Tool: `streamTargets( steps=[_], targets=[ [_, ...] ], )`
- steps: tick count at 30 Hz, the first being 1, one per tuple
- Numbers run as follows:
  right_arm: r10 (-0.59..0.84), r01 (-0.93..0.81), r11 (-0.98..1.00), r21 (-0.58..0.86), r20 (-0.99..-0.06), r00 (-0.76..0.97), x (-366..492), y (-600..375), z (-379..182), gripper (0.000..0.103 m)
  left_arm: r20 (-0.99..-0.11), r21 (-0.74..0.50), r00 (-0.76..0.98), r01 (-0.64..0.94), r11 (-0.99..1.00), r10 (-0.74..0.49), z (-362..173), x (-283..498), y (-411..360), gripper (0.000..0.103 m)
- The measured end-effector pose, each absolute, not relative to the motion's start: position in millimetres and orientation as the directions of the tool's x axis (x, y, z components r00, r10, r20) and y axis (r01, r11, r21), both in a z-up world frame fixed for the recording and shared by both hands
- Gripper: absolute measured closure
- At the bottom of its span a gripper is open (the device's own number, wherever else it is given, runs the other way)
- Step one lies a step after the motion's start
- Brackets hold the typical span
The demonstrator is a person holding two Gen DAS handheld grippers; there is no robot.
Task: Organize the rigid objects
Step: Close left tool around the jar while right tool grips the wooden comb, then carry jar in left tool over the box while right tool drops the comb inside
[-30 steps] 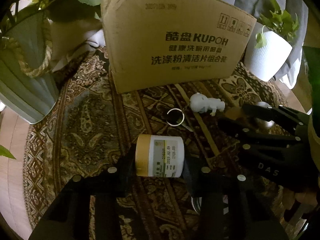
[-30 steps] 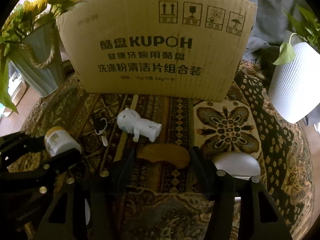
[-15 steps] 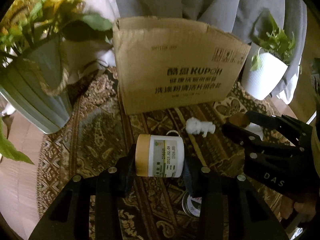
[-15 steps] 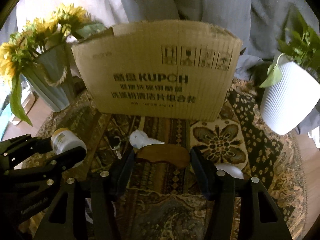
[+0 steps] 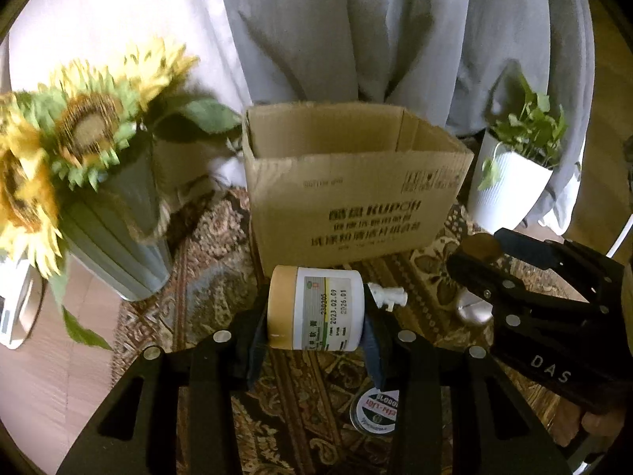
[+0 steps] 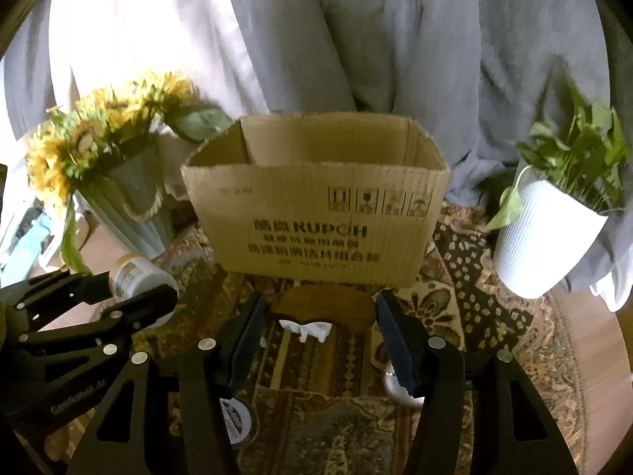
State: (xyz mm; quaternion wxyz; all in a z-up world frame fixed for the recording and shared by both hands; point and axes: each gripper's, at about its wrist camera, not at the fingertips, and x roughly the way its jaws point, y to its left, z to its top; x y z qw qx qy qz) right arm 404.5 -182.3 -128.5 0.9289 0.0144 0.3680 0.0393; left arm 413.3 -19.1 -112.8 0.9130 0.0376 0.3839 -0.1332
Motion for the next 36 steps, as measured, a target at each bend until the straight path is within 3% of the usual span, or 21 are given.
streamTargets(
  steps=[27, 36],
  targets=[
    [0.028, -0.008, 0.999, 0.043, -0.484, 0.875, 399.8, -195.3, -39.7, 0.044, -0.545, 0.037, 0.807, 0.296, 0.955, -0.229, -26.0, 418.4, -30.0, 0.063],
    [0.032, 0.0, 0.998, 0.068, -0.472, 0.881, 420.4, -203.9, -31.3, 0.044, -0.528, 0.031, 0.812, 0.312, 0.95, -0.249, -10.9, 440.9, -37.6, 0.063]
  ],
)
